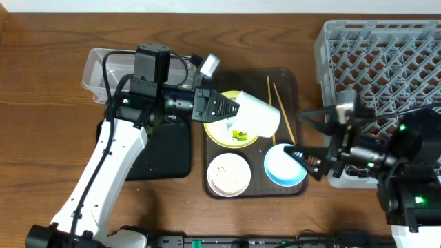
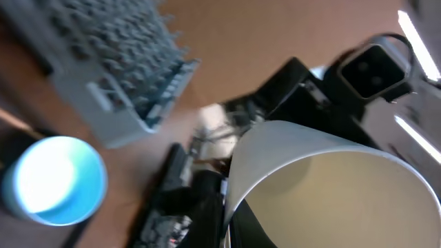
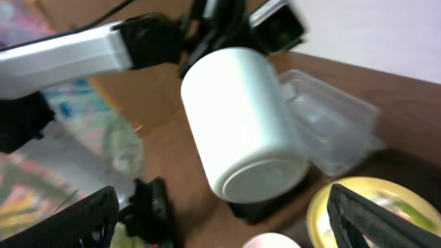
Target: Sort waste into correct bins and load items into the dishwasher rack
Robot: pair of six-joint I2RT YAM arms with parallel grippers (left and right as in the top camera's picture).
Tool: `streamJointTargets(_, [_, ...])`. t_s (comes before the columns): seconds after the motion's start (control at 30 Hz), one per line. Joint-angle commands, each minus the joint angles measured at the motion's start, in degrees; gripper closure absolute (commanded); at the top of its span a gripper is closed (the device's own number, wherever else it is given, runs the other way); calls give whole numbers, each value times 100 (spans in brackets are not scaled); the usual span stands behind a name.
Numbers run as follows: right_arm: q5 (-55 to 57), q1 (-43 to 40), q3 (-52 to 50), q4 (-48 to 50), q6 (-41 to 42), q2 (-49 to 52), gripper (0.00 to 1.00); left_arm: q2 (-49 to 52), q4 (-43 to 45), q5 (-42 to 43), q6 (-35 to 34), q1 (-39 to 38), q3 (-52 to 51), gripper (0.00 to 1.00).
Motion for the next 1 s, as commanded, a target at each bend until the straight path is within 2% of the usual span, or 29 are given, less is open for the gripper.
streamJointTargets(0.0, [450,546,103,155,321,155,8,-24,44,695,133,11,85,94])
streamJointTargets(0.3, [514,1237,103,1193,544,758,21,-24,46,697,136,9,85,94])
streamJointTargets(0.33, [511,1279,103,1296,640,839,23,-24,46,697,136,9,85,94])
streamJointTargets(0.43, [505,1340,103,1554,872,1008,40,-24,46,695,138,9,85,94])
streamJointTargets(0.57, [509,1338,103,1637,964,1056,44,-24,46,695,136,9,85,94])
streamJointTargets(0.67, [507,1338,103,1622,964,1049,51,-24,59,695,136,9,85,94])
streamJointTargets(0.7, [507,1338,103,1606,964,1049,51,-24,85,695,136,11,85,91])
streamJointTargets(0.73, [507,1335,103,1591,964,1049,54,-24,92,695,136,11,85,83])
streamJointTargets(0.77, [507,1325,103,1578,964,1049,57,-24,90,695,133,11,85,65])
streamJointTargets(0.83, [507,1259,103,1530,964,1023,60,-24,87,695,131,11,85,39])
streamJointTargets(0.87, [507,1178,103,1464,964,986,60,-24,87,695,129,15,85,22])
streamJointTargets(0.97, [509,748,105,1128,964,780,62,-24,83,697,59,15,85,18])
